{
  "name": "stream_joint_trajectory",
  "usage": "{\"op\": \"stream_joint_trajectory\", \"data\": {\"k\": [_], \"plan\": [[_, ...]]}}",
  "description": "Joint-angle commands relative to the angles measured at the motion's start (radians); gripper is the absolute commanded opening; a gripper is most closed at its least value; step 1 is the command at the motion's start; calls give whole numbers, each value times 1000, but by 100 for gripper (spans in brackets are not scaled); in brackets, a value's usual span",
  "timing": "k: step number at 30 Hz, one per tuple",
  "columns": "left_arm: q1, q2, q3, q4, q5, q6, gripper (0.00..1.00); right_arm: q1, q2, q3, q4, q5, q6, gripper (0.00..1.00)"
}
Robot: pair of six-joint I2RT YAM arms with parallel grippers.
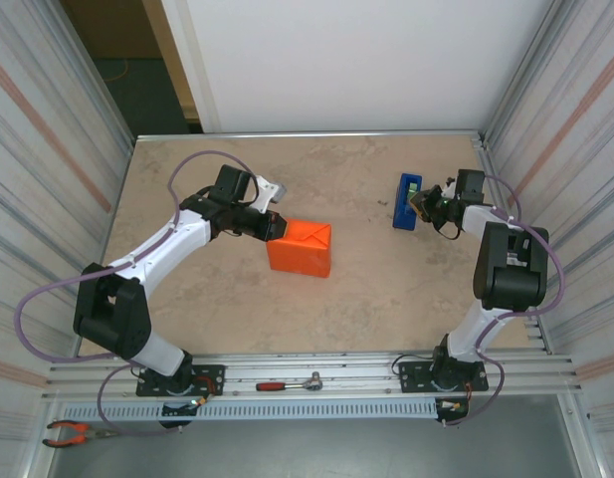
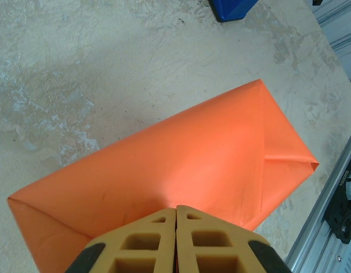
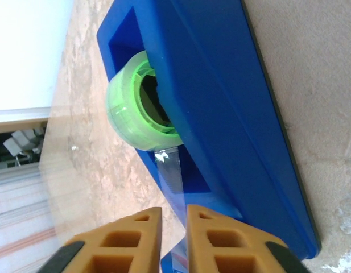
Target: Wrap the gift box in paper
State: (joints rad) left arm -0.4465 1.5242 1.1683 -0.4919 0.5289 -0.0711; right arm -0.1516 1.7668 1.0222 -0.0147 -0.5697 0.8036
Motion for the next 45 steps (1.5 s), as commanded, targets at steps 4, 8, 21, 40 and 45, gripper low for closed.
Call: {"op": "stream_joint_trajectory", "data": {"k": [4,8,21,40,45], "plan": [[-18,53,-62,-99,-42,4,8,4,-10,-12,-26,-30,9,31],[-20,54,-64,-96,-41,3,8,4,1,-11,-26,-26,9,37],[-27,56,-66,-92,-40,1,8,4,48,-1,-11,-30,10,38],[-29,43,-59,-104,-59,5,7,4,-14,-14,10,-61,29,0],[-16,20,-53,-112,-60,7,7,9,-47,-14,12,-69,43,0]]}}
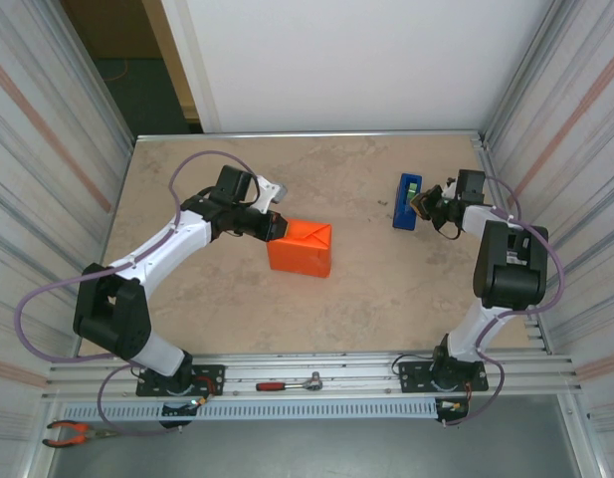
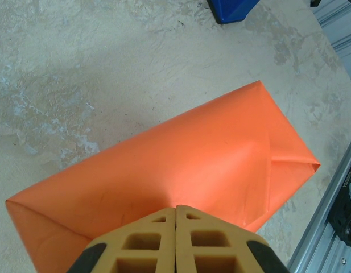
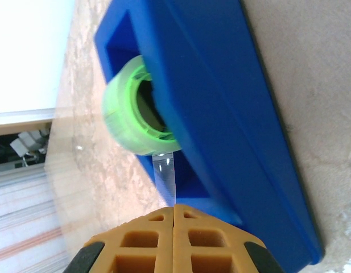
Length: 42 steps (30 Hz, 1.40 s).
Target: Wrap the gift box in paper
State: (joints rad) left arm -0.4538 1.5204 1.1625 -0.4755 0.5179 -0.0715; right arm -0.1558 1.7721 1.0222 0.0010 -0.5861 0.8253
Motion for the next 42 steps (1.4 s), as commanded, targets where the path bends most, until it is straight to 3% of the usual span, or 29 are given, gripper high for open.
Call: {"op": "stream_joint_trajectory", "data": {"k": [1,42], "plan": [[-5,19,-47,-129,-48,8,7,15,-57,-14,-4,-54,24,0],[6,20,-61,-107,-16,-5,7,40,-299,-240,55,-10,105,0]]}}
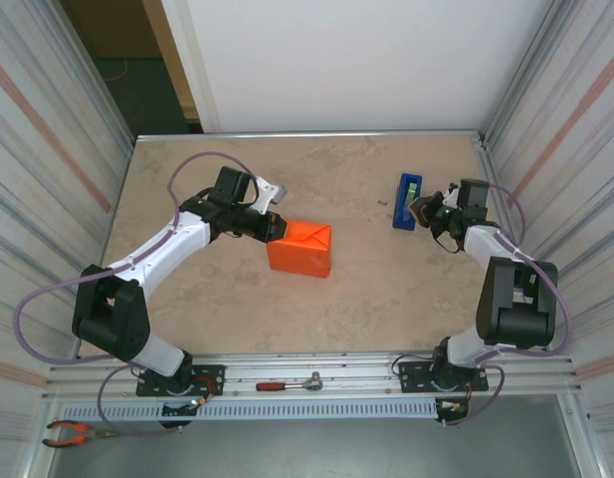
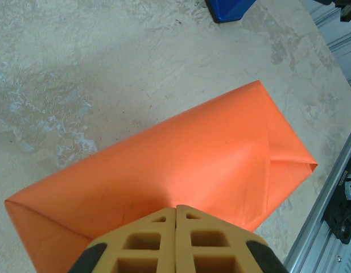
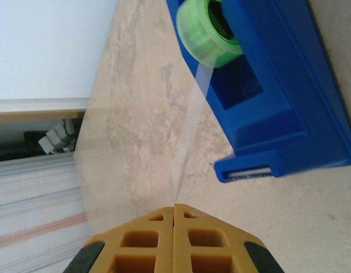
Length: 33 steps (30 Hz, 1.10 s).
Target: Wrap the gift box in paper
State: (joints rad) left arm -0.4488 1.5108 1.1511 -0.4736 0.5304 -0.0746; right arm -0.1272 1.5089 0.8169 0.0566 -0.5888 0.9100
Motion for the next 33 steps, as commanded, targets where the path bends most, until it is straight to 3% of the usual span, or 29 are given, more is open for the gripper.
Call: {"op": "stream_joint_trajectory", "data": {"k": [1,13,25,33], "plan": [[1,29,-50,-108,-28,-2,7,13,-37,-44,4,-3,23,0],[-4,28,-53,-105,-32,-1,6,15,77,-146,122,76,61,0],[-5,25,-53,-104,-32,1,6,63,238,-110,222,121,137,0],[-5,23,-53,-104,-32,1,6,74,225,-134,250,121,152,0]]}}
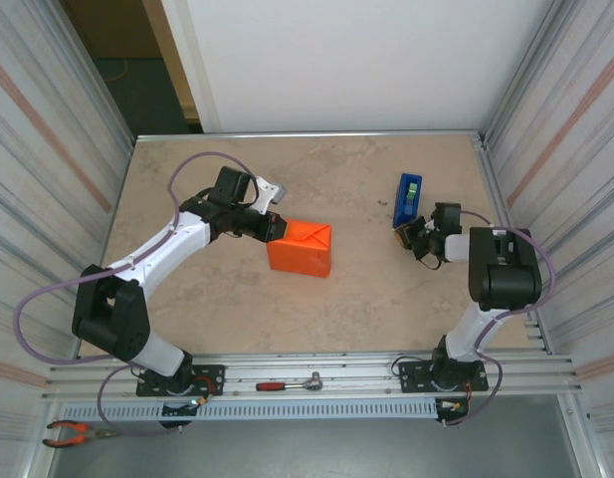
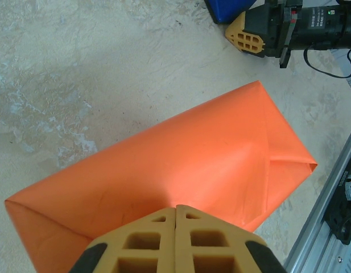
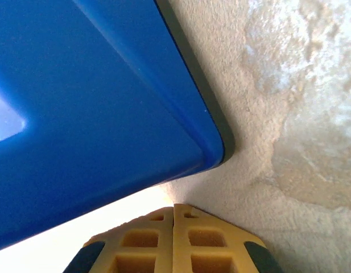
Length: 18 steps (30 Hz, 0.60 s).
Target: Wrap the gift box in paper
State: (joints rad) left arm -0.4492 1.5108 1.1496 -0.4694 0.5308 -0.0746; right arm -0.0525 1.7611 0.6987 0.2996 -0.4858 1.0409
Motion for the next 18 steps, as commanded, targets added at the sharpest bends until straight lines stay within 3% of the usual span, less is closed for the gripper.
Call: {"op": "stream_joint_trajectory", "data": {"k": [1,9,18], "plan": [[-5,23,-53,-108,-35,3,6,0,-47,-22,7,17,20,0],[-5,24,-52,-108,-35,1,6,80,-280,45,-172,21,-23,0],[-5,21,-54,-108,-37,0,6,407,-419,223,-318,139,16,0]]}}
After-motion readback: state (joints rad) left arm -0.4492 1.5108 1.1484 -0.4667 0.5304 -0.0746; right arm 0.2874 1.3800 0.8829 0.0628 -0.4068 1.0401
